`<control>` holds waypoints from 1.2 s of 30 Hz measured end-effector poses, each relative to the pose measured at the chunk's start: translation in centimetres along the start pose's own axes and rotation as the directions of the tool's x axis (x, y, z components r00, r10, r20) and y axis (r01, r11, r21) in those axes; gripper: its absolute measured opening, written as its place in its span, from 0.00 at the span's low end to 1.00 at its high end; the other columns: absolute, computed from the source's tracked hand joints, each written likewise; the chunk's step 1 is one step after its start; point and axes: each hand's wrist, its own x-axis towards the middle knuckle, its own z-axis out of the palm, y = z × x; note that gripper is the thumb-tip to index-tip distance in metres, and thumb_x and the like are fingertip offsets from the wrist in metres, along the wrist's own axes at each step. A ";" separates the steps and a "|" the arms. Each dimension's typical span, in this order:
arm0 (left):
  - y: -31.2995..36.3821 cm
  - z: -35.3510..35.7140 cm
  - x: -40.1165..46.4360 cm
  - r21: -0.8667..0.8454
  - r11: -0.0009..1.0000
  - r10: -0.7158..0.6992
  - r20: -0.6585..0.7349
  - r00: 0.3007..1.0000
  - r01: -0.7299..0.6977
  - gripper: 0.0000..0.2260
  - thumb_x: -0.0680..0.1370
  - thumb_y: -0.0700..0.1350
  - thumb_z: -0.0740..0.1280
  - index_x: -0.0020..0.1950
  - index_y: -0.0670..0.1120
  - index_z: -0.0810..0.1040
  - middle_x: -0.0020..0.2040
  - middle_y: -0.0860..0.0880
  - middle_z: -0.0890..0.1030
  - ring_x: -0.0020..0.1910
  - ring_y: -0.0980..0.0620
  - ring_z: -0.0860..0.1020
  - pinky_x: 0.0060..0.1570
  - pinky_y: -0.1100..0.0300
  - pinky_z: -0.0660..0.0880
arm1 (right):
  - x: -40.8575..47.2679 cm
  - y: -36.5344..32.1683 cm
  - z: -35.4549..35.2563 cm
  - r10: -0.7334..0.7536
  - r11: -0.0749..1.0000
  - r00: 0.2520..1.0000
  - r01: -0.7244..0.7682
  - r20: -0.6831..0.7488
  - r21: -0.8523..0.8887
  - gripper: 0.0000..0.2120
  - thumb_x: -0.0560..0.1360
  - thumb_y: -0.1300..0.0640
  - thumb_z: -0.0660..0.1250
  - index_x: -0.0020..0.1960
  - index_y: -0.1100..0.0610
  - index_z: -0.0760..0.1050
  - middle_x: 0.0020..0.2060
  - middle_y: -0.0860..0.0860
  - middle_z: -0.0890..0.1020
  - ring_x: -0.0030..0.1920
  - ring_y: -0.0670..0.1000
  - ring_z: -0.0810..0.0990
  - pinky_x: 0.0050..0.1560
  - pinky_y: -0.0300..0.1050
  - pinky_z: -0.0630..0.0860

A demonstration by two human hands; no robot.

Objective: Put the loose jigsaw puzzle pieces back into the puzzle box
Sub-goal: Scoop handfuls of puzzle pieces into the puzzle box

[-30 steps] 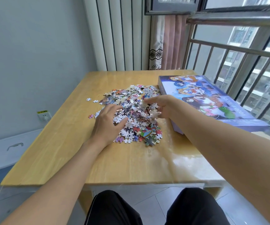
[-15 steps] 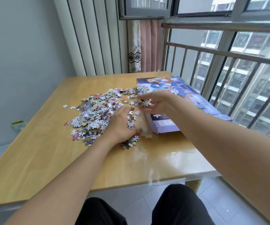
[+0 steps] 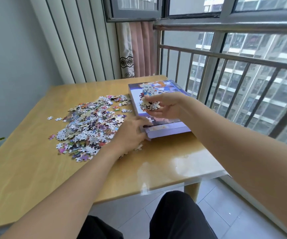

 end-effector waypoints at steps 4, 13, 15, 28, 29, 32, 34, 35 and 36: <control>0.7 0.2 1.9 -0.124 0.981 -0.167 -0.122 0.978 0.152 0.09 0.79 0.50 0.70 0.55 0.50 0.87 0.48 0.50 0.86 0.46 0.51 0.82 0.45 0.61 0.77 | -2.1 -0.5 -1.2 -0.036 0.997 0.999 0.037 -0.014 0.075 0.27 0.65 0.68 0.80 0.62 0.64 0.76 0.65 0.61 0.77 0.48 0.63 0.86 0.41 0.52 0.84; 2.2 -2.9 6.1 -0.247 0.923 -0.349 -0.212 0.913 0.295 0.10 0.79 0.51 0.70 0.55 0.47 0.85 0.49 0.50 0.86 0.51 0.48 0.83 0.53 0.51 0.79 | -4.8 1.9 -3.9 0.010 0.996 1.000 -0.009 -0.013 0.091 0.29 0.65 0.66 0.80 0.63 0.64 0.76 0.60 0.61 0.82 0.46 0.61 0.87 0.39 0.48 0.84; 2.9 -3.5 6.8 -0.239 0.928 -0.347 -0.266 0.899 0.287 0.10 0.79 0.52 0.70 0.53 0.47 0.85 0.47 0.50 0.85 0.49 0.47 0.82 0.50 0.52 0.78 | -4.6 2.6 -4.6 0.039 0.992 0.998 -0.033 -0.049 0.124 0.26 0.67 0.67 0.79 0.63 0.64 0.75 0.63 0.61 0.79 0.45 0.60 0.87 0.38 0.47 0.84; 3.9 -4.0 7.3 -0.246 0.937 -0.314 -0.274 0.909 0.249 0.12 0.79 0.52 0.70 0.55 0.46 0.86 0.45 0.52 0.84 0.47 0.51 0.81 0.49 0.58 0.77 | -3.1 0.5 -5.6 0.145 0.958 0.978 -0.102 -0.148 0.267 0.12 0.71 0.69 0.76 0.53 0.65 0.80 0.50 0.62 0.84 0.51 0.59 0.85 0.45 0.51 0.85; 3.9 -3.9 7.3 -0.238 0.939 -0.308 -0.270 0.912 0.246 0.12 0.79 0.52 0.70 0.56 0.46 0.86 0.45 0.53 0.84 0.45 0.53 0.81 0.46 0.61 0.75 | -3.0 0.3 -5.4 0.129 0.959 0.980 -0.084 -0.154 0.272 0.12 0.71 0.70 0.75 0.53 0.65 0.79 0.53 0.62 0.83 0.52 0.59 0.85 0.44 0.52 0.85; 4.0 -3.7 7.3 -0.221 0.946 -0.292 -0.257 0.921 0.238 0.12 0.79 0.52 0.70 0.56 0.46 0.86 0.42 0.56 0.83 0.40 0.60 0.78 0.40 0.67 0.71 | -2.5 -0.4 -4.8 0.103 0.964 0.977 -0.052 -0.185 0.260 0.11 0.74 0.70 0.73 0.54 0.66 0.77 0.58 0.62 0.80 0.55 0.60 0.82 0.42 0.51 0.85; 4.0 -3.6 7.3 -0.223 0.946 -0.290 -0.252 0.923 0.236 0.11 0.79 0.52 0.70 0.56 0.47 0.86 0.40 0.60 0.81 0.39 0.64 0.77 0.37 0.69 0.69 | -1.8 -0.7 -4.3 0.060 0.973 0.970 -0.004 -0.235 0.233 0.13 0.74 0.72 0.71 0.57 0.66 0.75 0.62 0.61 0.77 0.60 0.61 0.79 0.42 0.48 0.84; 4.0 -3.7 7.3 -0.224 0.946 -0.289 -0.252 0.924 0.235 0.11 0.79 0.52 0.70 0.55 0.47 0.86 0.40 0.61 0.81 0.39 0.65 0.77 0.37 0.70 0.69 | -1.4 -0.8 -3.9 0.025 0.977 0.968 0.029 -0.251 0.209 0.12 0.75 0.73 0.70 0.56 0.66 0.75 0.63 0.61 0.76 0.62 0.61 0.77 0.43 0.47 0.84; 4.0 -3.7 7.3 -0.225 0.946 -0.289 -0.250 0.924 0.235 0.11 0.79 0.52 0.70 0.56 0.47 0.86 0.39 0.61 0.81 0.39 0.65 0.77 0.36 0.70 0.69 | -1.0 -0.9 -3.5 -0.003 0.981 0.965 0.054 -0.263 0.185 0.10 0.75 0.75 0.67 0.55 0.66 0.75 0.64 0.61 0.75 0.63 0.60 0.76 0.49 0.46 0.83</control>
